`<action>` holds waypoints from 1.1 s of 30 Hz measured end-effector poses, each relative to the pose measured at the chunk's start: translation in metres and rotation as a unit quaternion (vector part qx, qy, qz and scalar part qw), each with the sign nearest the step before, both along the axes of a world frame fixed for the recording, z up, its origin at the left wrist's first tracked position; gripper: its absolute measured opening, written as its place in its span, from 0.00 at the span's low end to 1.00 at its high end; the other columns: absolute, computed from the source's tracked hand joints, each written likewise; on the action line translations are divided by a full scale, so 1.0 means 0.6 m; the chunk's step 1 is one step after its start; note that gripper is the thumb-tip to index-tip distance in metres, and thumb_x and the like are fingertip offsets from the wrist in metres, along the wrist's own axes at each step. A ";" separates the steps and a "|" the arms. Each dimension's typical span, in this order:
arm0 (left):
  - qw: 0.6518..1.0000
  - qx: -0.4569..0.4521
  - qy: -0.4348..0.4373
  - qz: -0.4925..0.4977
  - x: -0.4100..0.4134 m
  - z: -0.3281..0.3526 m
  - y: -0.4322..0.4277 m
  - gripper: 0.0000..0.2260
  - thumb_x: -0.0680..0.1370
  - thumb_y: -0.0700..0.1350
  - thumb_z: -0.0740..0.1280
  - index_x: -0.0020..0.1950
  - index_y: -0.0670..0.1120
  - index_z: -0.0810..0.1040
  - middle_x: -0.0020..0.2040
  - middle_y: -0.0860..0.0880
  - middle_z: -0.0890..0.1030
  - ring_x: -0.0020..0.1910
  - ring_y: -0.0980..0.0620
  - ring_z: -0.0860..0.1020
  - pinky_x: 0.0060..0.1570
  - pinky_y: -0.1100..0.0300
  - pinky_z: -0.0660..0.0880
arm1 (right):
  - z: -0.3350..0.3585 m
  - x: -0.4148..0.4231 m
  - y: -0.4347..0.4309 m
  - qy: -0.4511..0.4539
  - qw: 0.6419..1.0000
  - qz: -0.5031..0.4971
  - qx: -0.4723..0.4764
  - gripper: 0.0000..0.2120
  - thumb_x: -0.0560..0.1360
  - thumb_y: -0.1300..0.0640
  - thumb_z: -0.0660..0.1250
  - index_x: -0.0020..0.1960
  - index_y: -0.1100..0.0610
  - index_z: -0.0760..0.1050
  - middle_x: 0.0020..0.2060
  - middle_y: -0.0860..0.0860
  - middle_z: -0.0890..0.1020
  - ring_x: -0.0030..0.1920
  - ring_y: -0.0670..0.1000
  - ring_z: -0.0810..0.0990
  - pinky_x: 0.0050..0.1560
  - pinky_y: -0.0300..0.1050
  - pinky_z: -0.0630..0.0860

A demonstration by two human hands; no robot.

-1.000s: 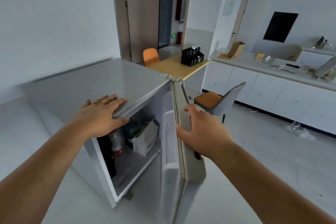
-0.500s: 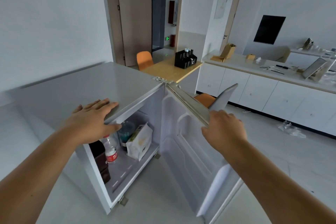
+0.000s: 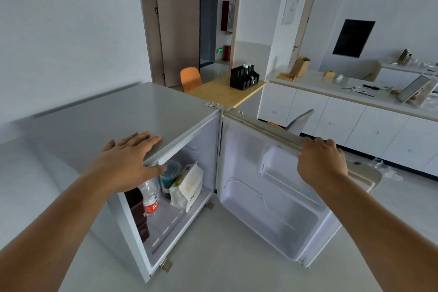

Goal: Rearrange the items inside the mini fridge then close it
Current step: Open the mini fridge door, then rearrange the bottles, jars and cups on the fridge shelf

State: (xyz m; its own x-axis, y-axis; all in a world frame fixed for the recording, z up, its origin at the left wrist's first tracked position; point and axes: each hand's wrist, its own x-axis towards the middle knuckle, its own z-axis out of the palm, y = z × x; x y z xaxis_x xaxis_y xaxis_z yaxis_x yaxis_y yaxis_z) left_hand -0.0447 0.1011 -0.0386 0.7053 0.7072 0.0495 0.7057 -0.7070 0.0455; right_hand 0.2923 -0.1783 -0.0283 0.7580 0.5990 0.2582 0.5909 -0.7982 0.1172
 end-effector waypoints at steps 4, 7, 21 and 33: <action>1.000 0.002 -0.005 0.002 0.000 -0.002 0.000 0.43 0.75 0.78 0.52 0.84 0.64 0.41 0.87 0.56 0.45 0.86 0.50 0.48 0.82 0.40 0.48 | -0.003 0.003 0.004 0.005 1.000 -0.009 -0.010 0.17 0.78 0.56 0.64 0.66 0.56 0.71 0.59 0.57 0.78 0.60 0.59 0.75 0.59 0.53 0.75; 1.000 -0.001 -0.010 0.003 -0.001 -0.003 0.001 0.42 0.75 0.78 0.53 0.84 0.64 0.41 0.87 0.56 0.45 0.86 0.51 0.48 0.82 0.41 0.48 | -0.012 -0.007 0.006 -0.005 1.000 -0.011 -0.004 0.25 0.76 0.57 0.64 0.71 0.55 0.65 0.61 0.59 0.76 0.60 0.61 0.75 0.59 0.54 0.76; 0.967 0.163 -0.161 -0.114 0.028 -0.016 -0.074 0.21 0.76 0.55 0.73 0.66 0.48 0.82 0.64 0.46 0.84 0.61 0.43 0.83 0.58 0.45 0.80 | -0.075 -0.078 0.086 -0.050 0.956 0.246 0.156 0.26 0.74 0.53 0.71 0.70 0.56 0.71 0.65 0.55 0.77 0.70 0.59 0.70 0.73 0.58 0.68; 0.964 0.042 -0.261 -0.039 0.112 -0.225 -0.111 0.19 0.80 0.60 0.63 0.60 0.51 0.85 0.56 0.52 0.88 0.53 0.50 0.86 0.49 0.56 0.81 | -0.216 -0.161 0.256 0.144 0.933 0.299 0.142 0.19 0.79 0.39 0.63 0.67 0.44 0.74 0.66 0.44 0.78 0.67 0.49 0.75 0.63 0.48 0.76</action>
